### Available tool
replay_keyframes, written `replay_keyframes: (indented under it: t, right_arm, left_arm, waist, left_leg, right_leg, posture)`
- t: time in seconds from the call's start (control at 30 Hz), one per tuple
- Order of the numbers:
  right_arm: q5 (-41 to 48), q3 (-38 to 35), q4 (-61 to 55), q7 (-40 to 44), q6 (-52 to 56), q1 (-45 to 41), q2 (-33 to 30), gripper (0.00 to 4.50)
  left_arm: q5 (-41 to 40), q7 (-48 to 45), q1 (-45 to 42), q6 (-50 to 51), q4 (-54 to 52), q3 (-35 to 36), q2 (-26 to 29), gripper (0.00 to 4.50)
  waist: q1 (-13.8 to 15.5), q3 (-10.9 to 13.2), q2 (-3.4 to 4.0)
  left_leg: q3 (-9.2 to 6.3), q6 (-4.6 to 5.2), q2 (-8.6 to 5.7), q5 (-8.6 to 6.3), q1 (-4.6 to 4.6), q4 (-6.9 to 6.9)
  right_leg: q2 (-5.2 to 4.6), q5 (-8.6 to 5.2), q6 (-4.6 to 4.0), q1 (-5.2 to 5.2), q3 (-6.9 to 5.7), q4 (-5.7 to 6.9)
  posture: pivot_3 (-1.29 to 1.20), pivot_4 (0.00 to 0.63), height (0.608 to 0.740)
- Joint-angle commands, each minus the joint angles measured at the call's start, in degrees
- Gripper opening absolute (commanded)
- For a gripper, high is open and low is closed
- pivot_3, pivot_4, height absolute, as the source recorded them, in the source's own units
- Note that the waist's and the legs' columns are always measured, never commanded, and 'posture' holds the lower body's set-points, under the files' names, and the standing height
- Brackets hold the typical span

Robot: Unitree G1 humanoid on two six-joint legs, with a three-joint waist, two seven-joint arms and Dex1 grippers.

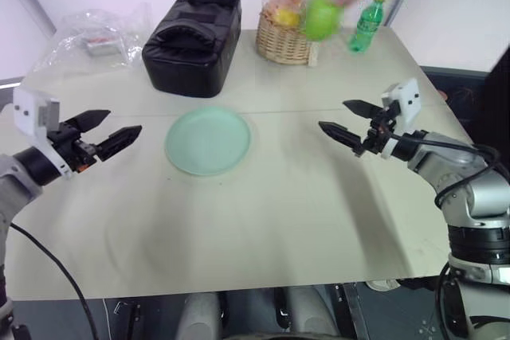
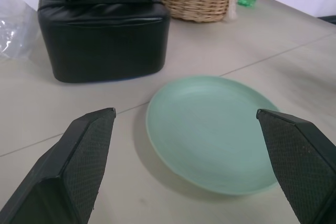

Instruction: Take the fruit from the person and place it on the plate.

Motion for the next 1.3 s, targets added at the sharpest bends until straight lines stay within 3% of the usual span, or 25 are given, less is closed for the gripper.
replay_keyframes:
  t: [0.03,0.37,0.6,0.83,1.3]
  right_arm:
    - [-0.02,-0.63,-1.03,-0.03,-1.16,-0.16,0.19,4.46]
    - [16.39,-5.92,-6.60,-0.02,11.47,-5.74,1.27,4.46]
    - [14.04,-2.99,-5.22,-0.18,10.37,-6.74,1.90,4.46]
    - [11.58,-0.08,-1.25,0.70,7.37,-8.28,4.04,4.46]
    - [10.80,0.35,-3.14,-1.11,6.35,-6.72,5.98,4.46]
  left_arm:
    - [0.63,0.19,-0.68,-1.66,-0.50,1.02,0.06,4.50]
    - [1.93,3.23,0.77,-2.66,-2.95,1.93,-2.02,4.50]
    - [6.25,14.62,-1.97,-6.33,-10.04,2.88,-5.91,4.50]
    - [9.37,25.72,-7.39,-4.11,-19.94,-4.94,-11.34,4.50]
    - [20.78,26.98,-20.26,-9.17,-7.89,-18.76,-15.75,4.50]
  waist:
    - [0.00,0.00,0.00]
    - [-0.03,0.00,0.01]
    - [0.37,-0.01,-0.03]
    - [1.38,-0.01,-0.04]
    - [1.49,-0.01,-0.04]
  left_leg:
    - [0.00,0.00,0.00,0.00,0.00,0.00]
    - [-0.02,0.00,0.02,0.00,0.00,-0.01]
    - [-0.02,0.00,0.01,0.00,0.00,0.01]
    - [-0.01,0.00,-0.03,0.00,0.00,0.08]
    - [-0.03,0.00,-0.02,0.00,-0.01,0.10]
  right_leg:
    - [0.00,0.00,0.00,0.00,0.00,0.00]
    - [0.01,0.00,0.00,0.00,-0.01,0.01]
    - [-0.02,0.00,0.00,0.02,0.00,0.01]
    - [-0.01,0.02,0.02,0.07,0.04,0.01]
    - [0.06,0.02,0.03,0.07,0.02,0.01]
  posture:
    - [0.00,0.150,0.740]
    - [0.00,0.150,0.740]
    - [0.00,0.150,0.740]
    - [0.00,0.150,0.740]
    - [0.00,0.150,0.740]
